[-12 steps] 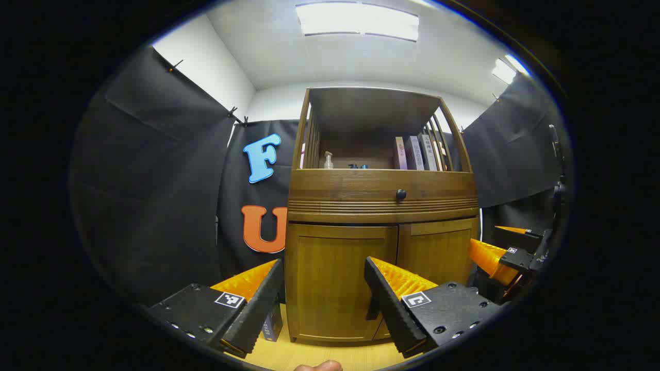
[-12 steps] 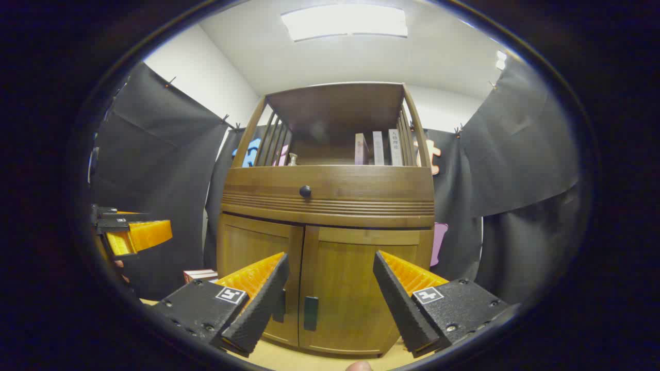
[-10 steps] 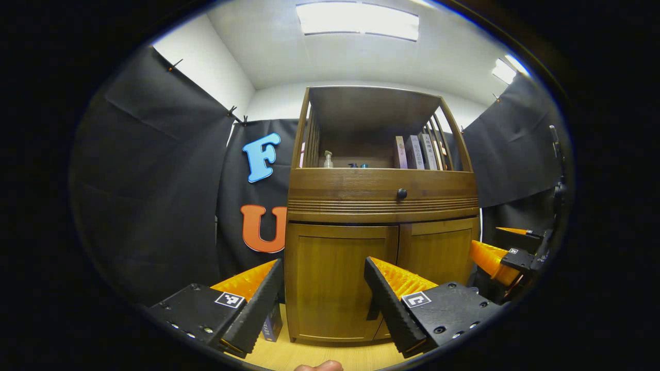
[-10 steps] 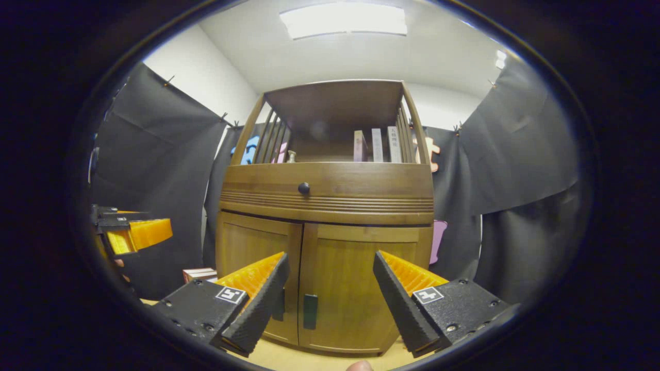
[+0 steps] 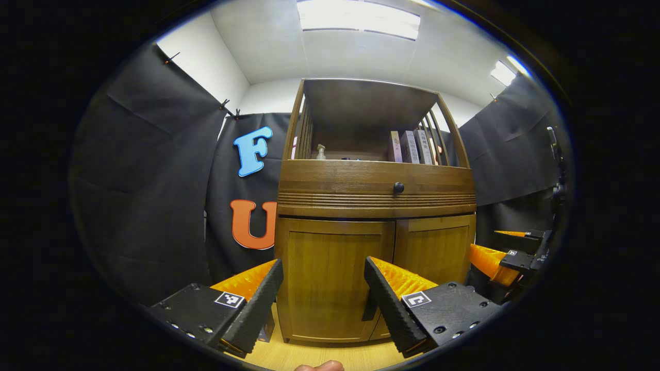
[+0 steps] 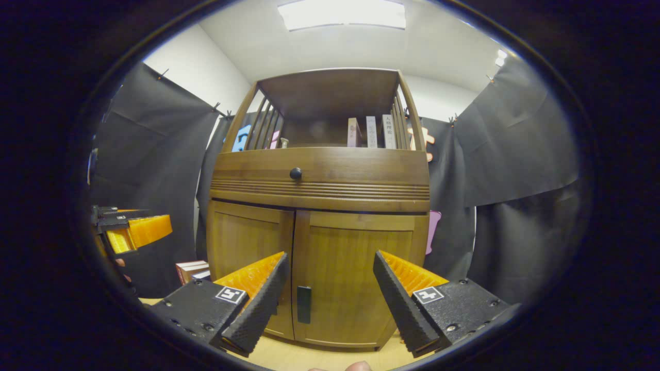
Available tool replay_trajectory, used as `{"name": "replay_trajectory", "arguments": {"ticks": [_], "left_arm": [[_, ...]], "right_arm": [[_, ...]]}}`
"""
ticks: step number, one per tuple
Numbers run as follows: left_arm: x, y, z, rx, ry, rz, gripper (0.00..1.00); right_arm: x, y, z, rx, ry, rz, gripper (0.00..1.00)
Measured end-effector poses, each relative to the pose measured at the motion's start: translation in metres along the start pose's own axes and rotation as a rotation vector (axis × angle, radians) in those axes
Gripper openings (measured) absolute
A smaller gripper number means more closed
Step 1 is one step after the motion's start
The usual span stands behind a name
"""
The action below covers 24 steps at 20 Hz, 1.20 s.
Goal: Open the right door of the double-door shoe cabinet with the right hand, and open the left door with the left hand.
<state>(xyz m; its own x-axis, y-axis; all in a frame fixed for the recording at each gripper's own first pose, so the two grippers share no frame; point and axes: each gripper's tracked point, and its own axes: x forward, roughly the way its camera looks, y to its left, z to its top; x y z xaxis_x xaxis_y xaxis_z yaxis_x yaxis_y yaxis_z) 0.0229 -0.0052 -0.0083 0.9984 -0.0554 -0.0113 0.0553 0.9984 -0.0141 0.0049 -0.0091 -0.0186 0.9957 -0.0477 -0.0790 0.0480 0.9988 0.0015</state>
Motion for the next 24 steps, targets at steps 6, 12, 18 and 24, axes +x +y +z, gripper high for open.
{"name": "replay_trajectory", "arguments": {"ticks": [6,12,18,24], "left_arm": [[0.003,0.007,-0.001,0.014,-0.001,0.009,1.00],[0.001,0.018,-0.006,0.062,0.009,0.017,1.00],[-0.006,0.039,-0.012,0.082,0.018,0.050,0.95],[-0.013,0.060,-0.020,0.084,0.055,0.095,0.95]], "right_arm": [[0.023,0.016,-0.029,0.031,0.077,0.016,1.00],[0.069,0.026,-0.069,0.074,0.166,0.070,1.00],[0.119,0.047,-0.134,0.074,0.308,0.061,0.89],[0.149,0.048,-0.163,0.042,0.352,0.021,0.67]]}}
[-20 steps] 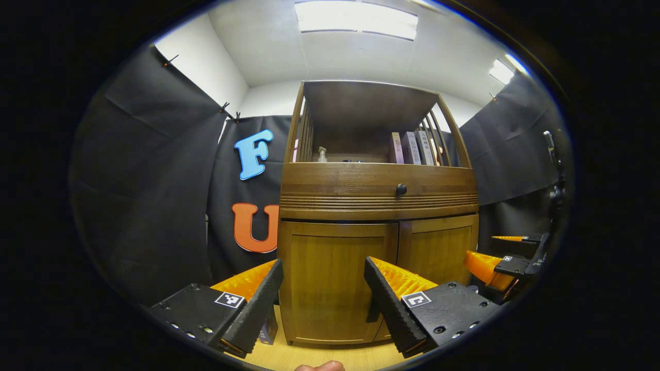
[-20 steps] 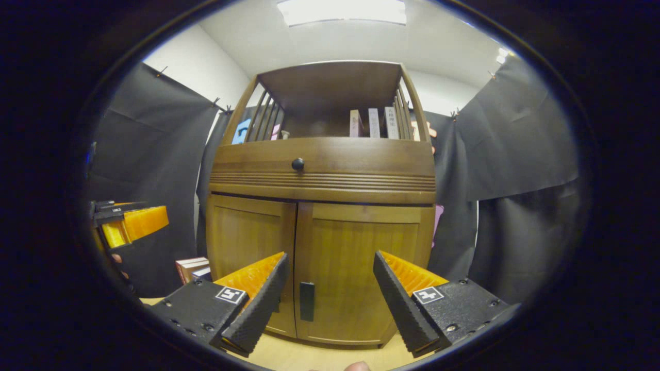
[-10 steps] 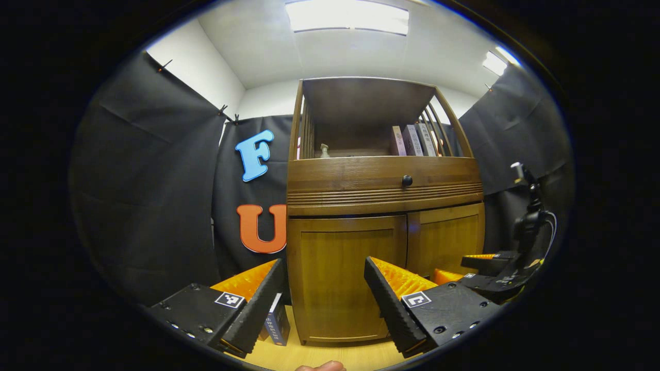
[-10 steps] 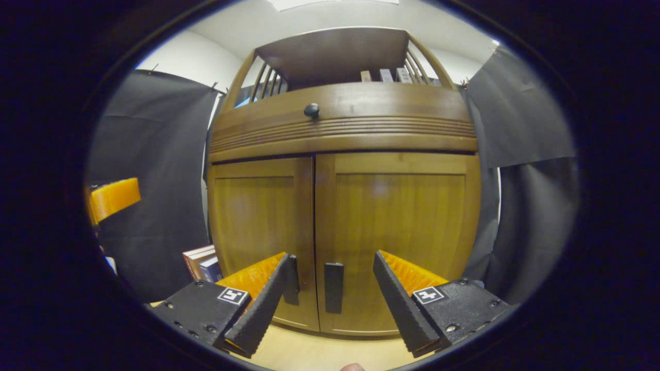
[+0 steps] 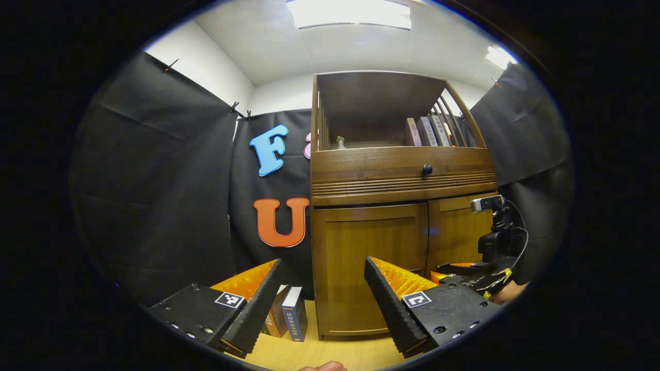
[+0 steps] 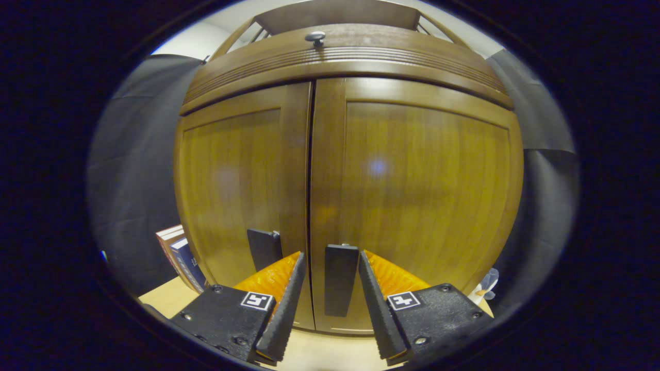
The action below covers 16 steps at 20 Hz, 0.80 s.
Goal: Open the right door of the double-door shoe cabinet with the right hand, and open the left door with the left hand.
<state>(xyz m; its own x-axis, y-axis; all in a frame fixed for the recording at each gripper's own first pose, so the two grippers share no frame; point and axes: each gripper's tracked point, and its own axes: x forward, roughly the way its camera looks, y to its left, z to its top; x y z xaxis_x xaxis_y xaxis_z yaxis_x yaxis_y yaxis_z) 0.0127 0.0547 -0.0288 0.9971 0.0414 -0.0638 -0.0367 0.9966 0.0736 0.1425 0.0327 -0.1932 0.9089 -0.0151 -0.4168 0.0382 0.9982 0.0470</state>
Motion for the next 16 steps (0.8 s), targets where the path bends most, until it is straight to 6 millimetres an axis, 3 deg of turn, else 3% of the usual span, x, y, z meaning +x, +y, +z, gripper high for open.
{"name": "replay_trajectory", "arguments": {"ticks": [6,7,8,9,11,12,16], "left_arm": [[-0.002,0.004,-0.004,0.003,0.012,0.014,0.95],[-0.001,0.005,-0.003,0.006,0.012,0.018,1.00],[-0.002,0.005,-0.003,0.007,0.011,0.019,0.95],[-0.002,0.004,-0.003,0.005,0.011,0.017,1.00],[-0.002,0.003,-0.003,-0.001,0.013,0.011,1.00],[-0.002,0.003,-0.003,-0.005,0.012,0.005,0.95],[0.000,0.001,-0.003,-0.004,0.012,-0.033,0.95]], "right_arm": [[0.024,-0.009,-0.016,0.005,0.046,-0.035,0.52],[0.018,-0.008,-0.014,0.010,0.023,-0.037,0.50],[0.025,-0.009,-0.017,0.003,0.034,-0.031,0.41],[0.019,-0.012,-0.011,-0.004,0.029,-0.032,0.39],[0.023,-0.010,-0.015,0.012,0.032,-0.029,0.36],[0.023,-0.010,-0.016,0.018,0.034,-0.026,0.34],[0.018,-0.009,-0.016,0.035,0.051,0.004,0.30]]}}
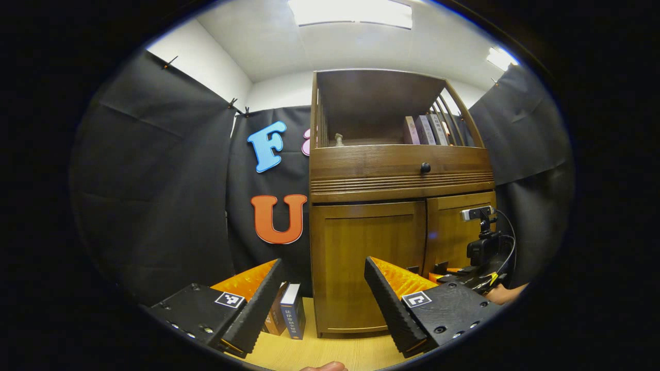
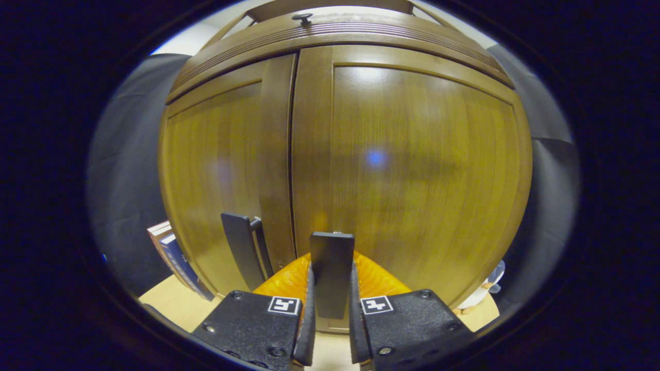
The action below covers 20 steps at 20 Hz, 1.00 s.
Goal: Open the right door of the double-door shoe cabinet with the right hand, and open the left door with the left hand.
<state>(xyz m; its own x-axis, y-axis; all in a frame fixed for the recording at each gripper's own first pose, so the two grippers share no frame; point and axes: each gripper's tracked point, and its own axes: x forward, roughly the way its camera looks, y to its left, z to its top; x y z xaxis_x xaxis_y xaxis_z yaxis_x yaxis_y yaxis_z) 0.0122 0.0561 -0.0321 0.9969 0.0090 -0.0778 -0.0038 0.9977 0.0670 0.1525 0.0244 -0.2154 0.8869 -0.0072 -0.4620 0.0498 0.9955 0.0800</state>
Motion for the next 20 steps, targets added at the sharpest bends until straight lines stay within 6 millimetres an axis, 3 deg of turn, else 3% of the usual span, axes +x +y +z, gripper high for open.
{"name": "replay_trajectory", "arguments": {"ticks": [3,4,5,6,7,8,11,12,20], "left_arm": [[0.002,-0.001,-0.001,0.004,-0.001,-0.016,0.95],[0.002,-0.001,-0.001,0.006,0.002,-0.022,1.00],[0.003,-0.002,-0.002,0.007,0.009,-0.030,0.95],[0.002,-0.002,-0.002,0.008,0.013,-0.035,1.00],[0.002,-0.002,-0.001,0.008,0.014,-0.040,0.95],[0.002,-0.002,-0.001,0.007,0.015,-0.047,1.00],[0.004,-0.003,-0.002,0.006,0.016,-0.063,1.00],[0.004,-0.004,-0.002,0.004,0.018,-0.070,0.95],[0.001,-0.031,-0.010,0.009,0.054,-0.145,0.95]], "right_arm": [[-0.013,0.000,-0.004,0.004,0.004,0.023,0.30],[-0.016,-0.001,-0.006,-0.001,-0.005,0.021,0.30],[-0.020,0.000,-0.007,-0.007,-0.012,0.019,0.30],[-0.022,0.000,-0.008,-0.010,-0.015,0.017,0.30],[-0.027,0.001,-0.010,-0.010,-0.017,0.019,0.30],[-0.031,0.001,-0.011,-0.012,-0.017,0.023,0.30],[-0.050,-0.003,-0.015,-0.021,-0.030,0.038,0.30],[-0.056,-0.004,-0.016,-0.030,-0.032,0.042,0.30],[-0.112,-0.022,-0.029,-0.033,-0.032,0.073,0.28]]}}
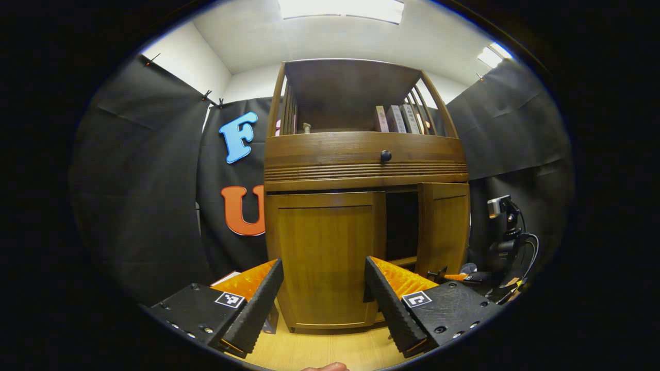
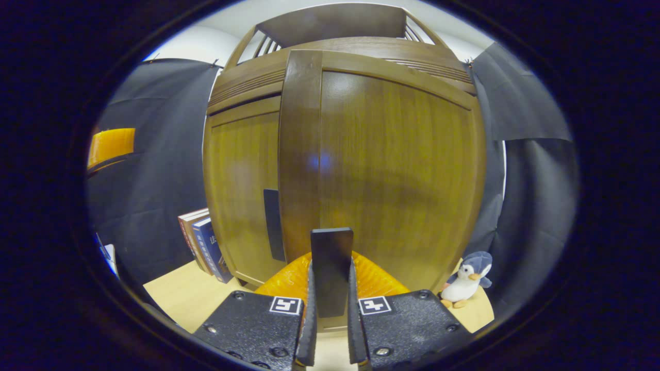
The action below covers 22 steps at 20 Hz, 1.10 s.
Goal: Open the right door of the double-door shoe cabinet with the right hand, and open the left door with the left hand.
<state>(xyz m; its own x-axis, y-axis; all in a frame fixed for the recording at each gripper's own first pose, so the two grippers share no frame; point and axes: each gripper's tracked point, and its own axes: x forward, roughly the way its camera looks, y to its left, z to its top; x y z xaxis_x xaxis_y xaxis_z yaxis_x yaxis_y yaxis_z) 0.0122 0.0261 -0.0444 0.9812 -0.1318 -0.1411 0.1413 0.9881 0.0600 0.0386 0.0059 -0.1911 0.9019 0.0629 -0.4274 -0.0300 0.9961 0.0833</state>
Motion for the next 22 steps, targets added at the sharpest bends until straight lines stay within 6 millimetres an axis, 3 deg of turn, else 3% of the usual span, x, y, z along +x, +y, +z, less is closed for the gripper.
{"name": "replay_trajectory", "arguments": {"ticks": [2,3,4,13,22], "left_arm": [[-0.001,-0.008,-0.001,0.001,0.006,-0.023,0.95],[-0.002,-0.011,-0.001,0.001,0.009,-0.035,1.00],[-0.001,-0.014,-0.002,0.001,0.012,-0.047,0.95],[-0.001,-0.041,-0.011,-0.032,0.049,-0.122,0.96],[-0.002,-0.066,-0.027,-0.135,0.135,-0.172,0.96]], "right_arm": [[-0.014,-0.005,-0.004,0.002,0.016,-0.002,0.27],[-0.020,-0.007,-0.005,0.013,0.020,0.000,0.26],[-0.026,-0.010,-0.006,0.018,0.023,0.000,0.27],[-0.083,-0.050,-0.018,0.001,0.021,-0.047,0.22],[-0.126,-0.108,-0.028,0.002,0.003,-0.198,0.17]]}}
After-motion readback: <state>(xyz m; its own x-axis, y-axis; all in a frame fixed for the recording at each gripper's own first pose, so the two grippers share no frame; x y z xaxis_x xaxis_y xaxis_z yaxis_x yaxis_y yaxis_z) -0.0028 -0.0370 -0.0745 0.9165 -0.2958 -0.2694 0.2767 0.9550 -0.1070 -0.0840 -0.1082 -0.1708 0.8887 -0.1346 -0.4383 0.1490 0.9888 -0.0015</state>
